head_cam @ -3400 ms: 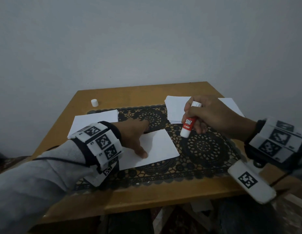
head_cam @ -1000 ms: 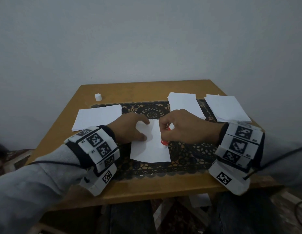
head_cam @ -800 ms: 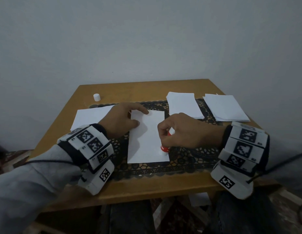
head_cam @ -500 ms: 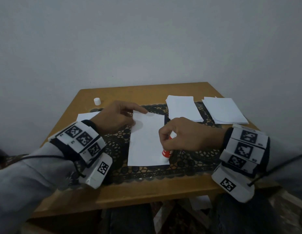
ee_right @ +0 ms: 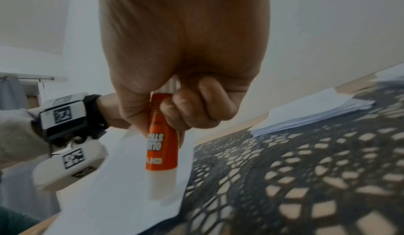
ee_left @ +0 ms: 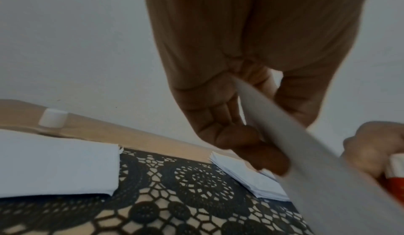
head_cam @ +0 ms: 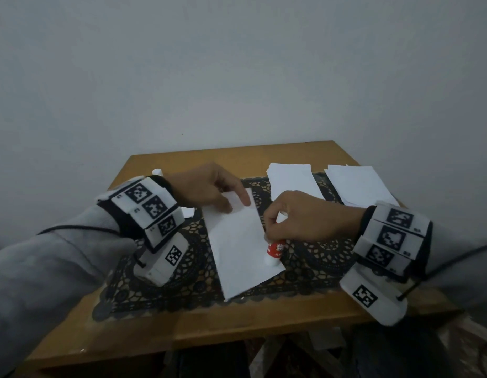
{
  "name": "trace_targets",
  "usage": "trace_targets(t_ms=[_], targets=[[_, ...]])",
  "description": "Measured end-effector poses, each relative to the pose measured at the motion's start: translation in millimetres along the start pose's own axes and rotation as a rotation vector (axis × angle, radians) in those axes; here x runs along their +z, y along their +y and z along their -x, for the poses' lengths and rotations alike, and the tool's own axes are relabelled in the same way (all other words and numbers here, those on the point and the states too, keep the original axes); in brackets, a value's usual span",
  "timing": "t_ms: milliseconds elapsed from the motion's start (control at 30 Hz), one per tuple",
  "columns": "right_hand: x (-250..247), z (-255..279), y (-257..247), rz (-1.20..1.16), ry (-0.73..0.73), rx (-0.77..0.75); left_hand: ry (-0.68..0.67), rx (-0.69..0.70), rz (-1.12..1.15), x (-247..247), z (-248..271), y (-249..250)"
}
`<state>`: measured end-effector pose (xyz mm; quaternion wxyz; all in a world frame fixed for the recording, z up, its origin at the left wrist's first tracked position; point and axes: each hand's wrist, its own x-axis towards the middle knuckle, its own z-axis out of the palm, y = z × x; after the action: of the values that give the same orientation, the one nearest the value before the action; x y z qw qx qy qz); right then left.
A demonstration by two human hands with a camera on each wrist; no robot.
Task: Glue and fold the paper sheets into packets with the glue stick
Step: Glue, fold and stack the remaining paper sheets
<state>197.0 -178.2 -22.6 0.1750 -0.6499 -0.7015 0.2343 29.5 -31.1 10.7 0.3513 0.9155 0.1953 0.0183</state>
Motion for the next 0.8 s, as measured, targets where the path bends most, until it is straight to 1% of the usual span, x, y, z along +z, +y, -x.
trace_targets(t_ms=[133, 200, 233, 333, 400, 500, 633, 800], targets=[[-14, 1, 8, 0.003, 0.114, 0.031, -0.183, -0.077, 0.147, -5, 18, -6], [-18, 0, 9, 0.011, 0.173, 0.036, -0.214, -0.127, 0.109, -1, 24, -11], [-18, 0, 10, 0.013, 0.207, 0.045, -0.187, -0.149, 0.053, 2, 26, -15], [-16, -3, 12, 0.024, 0.332, 0.086, -0.042, -0.2, -0.103, 15, 26, -25], [-14, -6, 13, 0.036, 0.379, 0.097, -0.026, -0.21, -0.121, 23, 26, -32], [-15, -8, 12, 0.053, 0.386, 0.097, -0.051, -0.223, -0.159, 31, 26, -38], [-15, -7, 8, 0.089, 0.291, 0.1, -0.008, -0.229, -0.218, 39, 28, -40], [-10, -4, 8, 0.123, 0.271, 0.097, -0.004, -0.217, -0.275, 45, 30, -33]])
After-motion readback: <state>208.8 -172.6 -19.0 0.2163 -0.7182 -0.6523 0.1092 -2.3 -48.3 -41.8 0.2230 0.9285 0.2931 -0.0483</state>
